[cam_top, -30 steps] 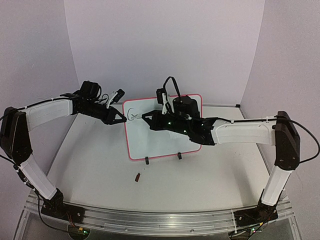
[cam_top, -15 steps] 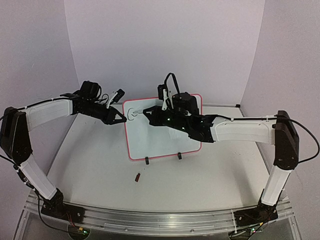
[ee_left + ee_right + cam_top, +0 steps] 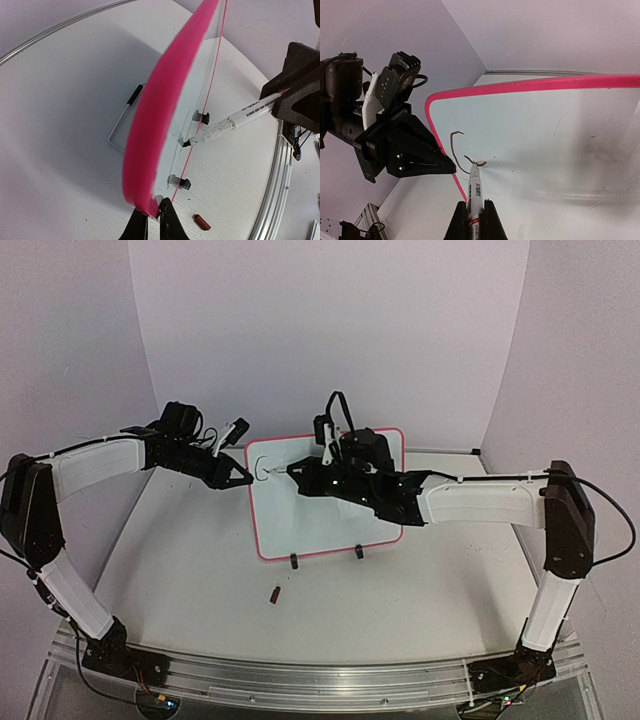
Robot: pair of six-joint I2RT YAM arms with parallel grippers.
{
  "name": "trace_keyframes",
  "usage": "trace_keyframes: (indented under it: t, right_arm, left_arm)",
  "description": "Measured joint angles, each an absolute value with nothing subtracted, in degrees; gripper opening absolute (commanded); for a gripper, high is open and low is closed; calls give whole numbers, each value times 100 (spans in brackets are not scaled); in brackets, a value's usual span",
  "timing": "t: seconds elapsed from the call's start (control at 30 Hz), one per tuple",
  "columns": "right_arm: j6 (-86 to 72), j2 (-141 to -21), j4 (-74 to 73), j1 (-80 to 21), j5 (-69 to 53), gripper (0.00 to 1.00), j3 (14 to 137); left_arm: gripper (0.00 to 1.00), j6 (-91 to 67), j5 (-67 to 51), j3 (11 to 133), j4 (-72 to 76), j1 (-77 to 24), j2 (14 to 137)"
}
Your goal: Write a sentence on the whiteboard
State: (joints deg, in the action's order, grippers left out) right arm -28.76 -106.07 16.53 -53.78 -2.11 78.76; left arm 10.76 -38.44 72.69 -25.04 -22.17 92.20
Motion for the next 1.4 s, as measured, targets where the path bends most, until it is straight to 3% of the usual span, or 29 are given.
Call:
trace_keyframes:
  t: [0.93, 1.4]
  right_arm:
    - [-2867, -10672, 1398, -5400, -717, 0, 7872]
    - [-2849, -10200, 1334, -5380, -173, 0, 7712]
  left_arm:
    - [0, 1079, -3841, 7269, -2504, -2217, 9220]
    - [0, 1098, -3841, 7269, -2506, -2217, 9218]
